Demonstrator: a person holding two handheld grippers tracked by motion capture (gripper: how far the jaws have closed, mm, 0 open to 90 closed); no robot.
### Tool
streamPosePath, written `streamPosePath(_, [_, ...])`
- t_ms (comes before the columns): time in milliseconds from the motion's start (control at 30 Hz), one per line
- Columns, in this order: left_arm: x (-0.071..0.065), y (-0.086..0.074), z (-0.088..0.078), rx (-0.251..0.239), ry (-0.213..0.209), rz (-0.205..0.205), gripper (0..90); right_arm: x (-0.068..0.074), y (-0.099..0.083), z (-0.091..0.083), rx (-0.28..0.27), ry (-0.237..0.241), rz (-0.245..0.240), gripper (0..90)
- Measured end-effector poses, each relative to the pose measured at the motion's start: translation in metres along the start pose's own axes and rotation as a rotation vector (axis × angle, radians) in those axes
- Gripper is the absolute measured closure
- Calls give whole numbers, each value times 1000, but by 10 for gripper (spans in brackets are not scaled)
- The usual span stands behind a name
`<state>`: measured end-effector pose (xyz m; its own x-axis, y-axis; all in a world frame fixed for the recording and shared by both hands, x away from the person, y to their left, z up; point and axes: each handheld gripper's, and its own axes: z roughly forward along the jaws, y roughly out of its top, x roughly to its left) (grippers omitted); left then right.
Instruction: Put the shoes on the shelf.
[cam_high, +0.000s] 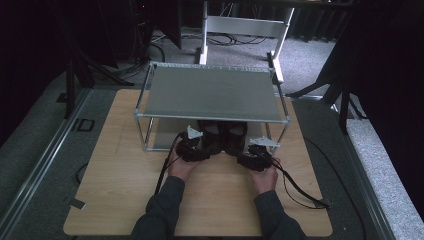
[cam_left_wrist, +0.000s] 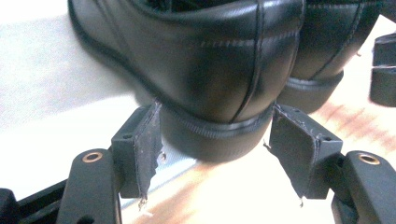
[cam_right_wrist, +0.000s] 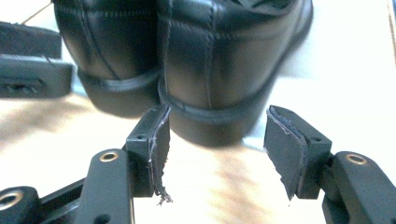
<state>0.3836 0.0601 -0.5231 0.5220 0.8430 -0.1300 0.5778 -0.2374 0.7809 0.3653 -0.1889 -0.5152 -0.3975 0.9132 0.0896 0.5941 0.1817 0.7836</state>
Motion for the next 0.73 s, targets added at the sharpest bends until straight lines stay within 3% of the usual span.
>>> streamPosePath(100, [2,-10,-8,8,14,0,353,-4,-7,-9,20,10,-36,409])
streamPosePath(233, [2,-28,-16,48,54,36,356,-12,-19,-17,59,6,-86,416])
streamPosePath(367, [4,-47,-28,69,70,28,356,-23,-31,-18,87,-8,-74,398])
streamPosePath(500, [7,-63,-40,54,96,26,360,-34,-39,-21,110,-27,-65,389])
streamPosePath(733, [16,-81,-56,34,126,18,361,-45,-43,-25,95,-58,-42,387])
